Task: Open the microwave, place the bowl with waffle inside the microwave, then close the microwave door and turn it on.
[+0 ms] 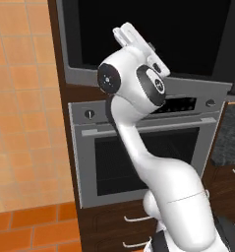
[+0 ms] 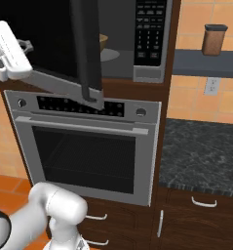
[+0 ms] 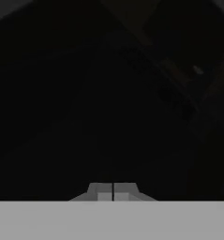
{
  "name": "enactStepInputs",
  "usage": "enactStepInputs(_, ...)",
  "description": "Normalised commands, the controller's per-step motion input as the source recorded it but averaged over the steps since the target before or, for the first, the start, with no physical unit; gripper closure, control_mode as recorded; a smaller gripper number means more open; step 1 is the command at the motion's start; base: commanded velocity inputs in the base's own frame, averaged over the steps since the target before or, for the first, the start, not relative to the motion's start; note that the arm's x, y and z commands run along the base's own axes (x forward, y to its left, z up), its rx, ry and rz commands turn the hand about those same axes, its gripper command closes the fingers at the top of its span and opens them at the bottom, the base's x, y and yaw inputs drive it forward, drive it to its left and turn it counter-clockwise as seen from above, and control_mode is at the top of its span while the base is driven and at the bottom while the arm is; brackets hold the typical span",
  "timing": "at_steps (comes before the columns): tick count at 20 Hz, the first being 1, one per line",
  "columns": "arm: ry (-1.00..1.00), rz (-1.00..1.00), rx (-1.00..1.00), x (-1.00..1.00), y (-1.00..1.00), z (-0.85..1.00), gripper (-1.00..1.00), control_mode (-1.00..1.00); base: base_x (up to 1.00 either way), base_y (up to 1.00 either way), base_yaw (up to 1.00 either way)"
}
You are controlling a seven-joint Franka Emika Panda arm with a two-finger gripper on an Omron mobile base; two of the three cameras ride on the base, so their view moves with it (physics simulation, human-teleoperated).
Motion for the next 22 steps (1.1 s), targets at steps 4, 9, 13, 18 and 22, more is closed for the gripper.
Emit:
enactStepInputs(4, 0.13, 0.34, 0.23, 1.0, -0.02, 0.15, 1.0, -1.0, 0.0, 0.0, 0.0)
enactStepInputs(9, 0.13, 0.41, 0.13, 1.0, 0.0, -0.08, 1.0, -1.0, 0.0, 0.0, 0.0)
enactStepInputs(13, 0.0, 0.41, 0.05, 1.0, 0.0, -0.18, 1.0, -1.0, 0.0, 0.0, 0.0)
enactStepInputs(18, 0.09, 0.2, 0.05, 0.99, -0.07, -0.35, 1.0, -1.0, 0.0, 0.0, 0.0)
enactStepInputs(22, 0.01, 0.05, 0.13, 0.22, -0.26, -0.01, 1.0, -1.0, 0.0, 0.0, 0.0)
